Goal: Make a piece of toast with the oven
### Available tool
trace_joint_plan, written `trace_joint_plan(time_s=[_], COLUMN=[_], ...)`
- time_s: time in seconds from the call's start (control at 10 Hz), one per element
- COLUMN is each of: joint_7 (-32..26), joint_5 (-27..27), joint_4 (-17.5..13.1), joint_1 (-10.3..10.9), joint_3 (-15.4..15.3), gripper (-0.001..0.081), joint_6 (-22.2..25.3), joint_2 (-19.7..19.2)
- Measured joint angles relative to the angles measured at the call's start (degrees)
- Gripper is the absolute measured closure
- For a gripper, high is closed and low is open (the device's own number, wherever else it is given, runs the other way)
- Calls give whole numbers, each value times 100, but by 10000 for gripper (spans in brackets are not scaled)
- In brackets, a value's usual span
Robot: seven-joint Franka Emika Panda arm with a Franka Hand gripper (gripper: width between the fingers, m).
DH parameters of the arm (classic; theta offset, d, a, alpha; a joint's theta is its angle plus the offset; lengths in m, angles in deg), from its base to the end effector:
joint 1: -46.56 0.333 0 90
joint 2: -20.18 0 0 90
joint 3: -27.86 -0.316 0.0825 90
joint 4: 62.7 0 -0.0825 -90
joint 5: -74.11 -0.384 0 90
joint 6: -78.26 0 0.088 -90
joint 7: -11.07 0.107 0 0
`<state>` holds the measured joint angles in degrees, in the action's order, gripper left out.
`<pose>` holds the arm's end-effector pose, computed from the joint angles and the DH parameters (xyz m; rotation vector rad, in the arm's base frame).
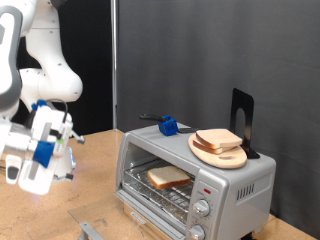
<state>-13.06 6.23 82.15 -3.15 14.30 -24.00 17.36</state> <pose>0.3736 -0.1734 0.2565 -1.7089 0.9330 0.1082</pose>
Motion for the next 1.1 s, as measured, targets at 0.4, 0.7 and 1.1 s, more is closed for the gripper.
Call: trace_joint_plan(time_s=[0.4,0.7,1.1], joint_7=[-548,-726,-1064], joint_5=[198,433,518], joint_4=[13,-28,-106], joint_1=[-21,-78,-88], joint_3=[28,174,264], gripper=[-2,-2,-2], joint_6=[-233,-443,-715], joint_2=[-494,-685,-1007])
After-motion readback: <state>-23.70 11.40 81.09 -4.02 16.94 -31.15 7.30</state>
